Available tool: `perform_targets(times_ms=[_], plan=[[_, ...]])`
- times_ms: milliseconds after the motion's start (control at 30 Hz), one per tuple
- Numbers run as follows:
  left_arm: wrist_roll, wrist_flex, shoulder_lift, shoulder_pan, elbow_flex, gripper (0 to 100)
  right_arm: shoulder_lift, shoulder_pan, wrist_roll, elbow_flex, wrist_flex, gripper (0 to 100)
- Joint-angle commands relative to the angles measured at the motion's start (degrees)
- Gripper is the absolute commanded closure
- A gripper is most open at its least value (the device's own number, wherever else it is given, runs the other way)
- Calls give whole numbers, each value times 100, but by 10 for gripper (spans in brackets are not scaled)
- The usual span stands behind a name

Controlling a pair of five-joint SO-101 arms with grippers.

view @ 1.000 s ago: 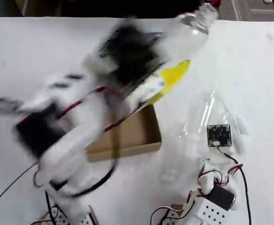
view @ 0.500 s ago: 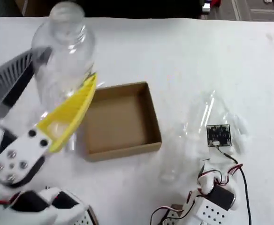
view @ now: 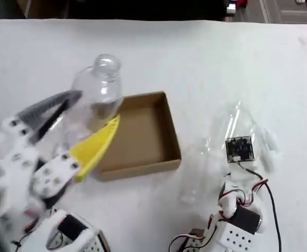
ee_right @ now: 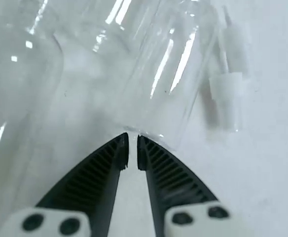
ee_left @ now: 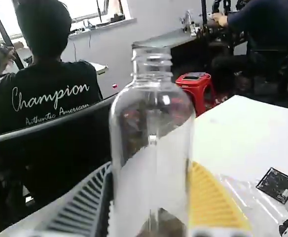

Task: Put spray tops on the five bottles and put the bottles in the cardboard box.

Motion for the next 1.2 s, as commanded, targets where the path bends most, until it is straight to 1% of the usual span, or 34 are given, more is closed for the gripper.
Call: perform_targets(times_ms=[0,67,167,200,267,333,400,467,567,633,733,833,900,1000,1167], plan=[[97,-1679,-945,-57,2646,955,-57,-92,-18,-782,-338,982],[79,-2400,-1534,-57,3763,955,-57,-92,-193,-1415,-251,982],[62,-3209,-2422,-84,5266,954,-48,-136,-897,-2462,84,981],[62,-3446,-2677,-171,5688,954,-40,-277,-1064,-2796,233,981],[114,-3886,-3037,-391,6391,954,-40,-840,-1231,-3376,576,981],[123,-4334,-3231,-576,6998,954,-31,-1560,-1266,-3701,585,981],[211,-4712,-3363,-708,7552,954,-31,-2325,-1266,-3886,391,982],[554,-5152,-3477,-743,8176,954,-31,-2941,-1231,-4079,75,982],[826,-5749,-3688,-681,9055,954,84,-3538,-1266,-4378,-444,983],[818,-6075,-3899,-558,9565,954,444,-3916,-1266,-4563,-664,983],[809,-6268,-4338,-312,10207,954,1516,-4514,-1275,-4923,-813,983],[800,-6259,-4875,4,10655,953,2905,-4840,-1705,-5688,-787,982],[800,-6215,-5244,119,10919,951,3662,-4804,-2031,-6338,-769,982],[800,-6215,-5587,75,11226,950,4347,-4690,-2233,-7024,-769,982],[800,-6215,-5543,84,11270,950,5218,-4505,-2251,-7235,-884,982]])
